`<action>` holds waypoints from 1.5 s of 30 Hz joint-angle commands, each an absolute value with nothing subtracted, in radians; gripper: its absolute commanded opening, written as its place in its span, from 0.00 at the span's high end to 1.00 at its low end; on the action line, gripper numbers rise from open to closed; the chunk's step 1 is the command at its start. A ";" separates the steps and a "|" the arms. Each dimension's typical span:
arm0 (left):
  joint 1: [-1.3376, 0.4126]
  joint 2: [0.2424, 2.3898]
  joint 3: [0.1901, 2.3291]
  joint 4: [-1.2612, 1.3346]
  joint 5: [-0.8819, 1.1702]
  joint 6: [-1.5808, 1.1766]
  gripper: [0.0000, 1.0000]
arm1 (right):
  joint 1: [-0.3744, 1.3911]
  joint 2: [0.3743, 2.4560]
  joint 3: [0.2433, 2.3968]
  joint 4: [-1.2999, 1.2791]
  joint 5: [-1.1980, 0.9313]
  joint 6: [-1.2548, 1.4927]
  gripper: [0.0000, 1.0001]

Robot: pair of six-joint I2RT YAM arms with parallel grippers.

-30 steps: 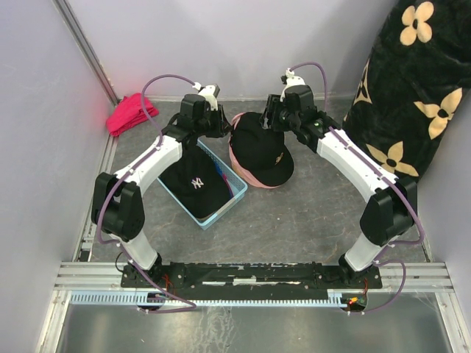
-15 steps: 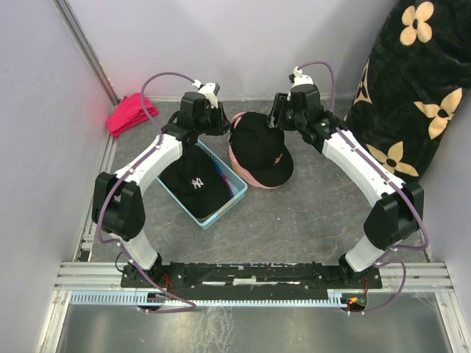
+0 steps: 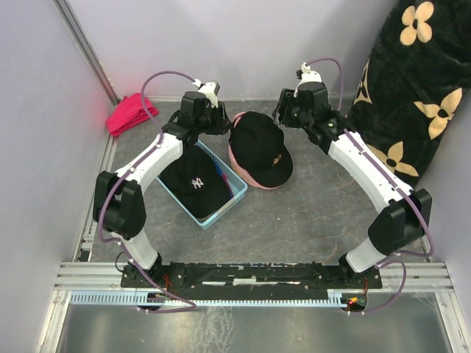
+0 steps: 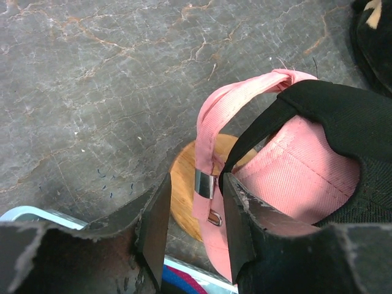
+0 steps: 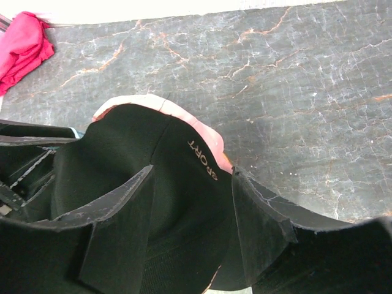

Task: Stack the hats
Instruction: Stack the hat on the hat.

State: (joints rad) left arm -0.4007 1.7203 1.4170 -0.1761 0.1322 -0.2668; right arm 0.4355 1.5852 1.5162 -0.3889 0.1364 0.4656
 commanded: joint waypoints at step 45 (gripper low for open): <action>-0.519 1.562 1.348 -0.077 0.215 -0.150 0.54 | 0.553 1.916 1.893 -0.660 -0.046 0.337 0.37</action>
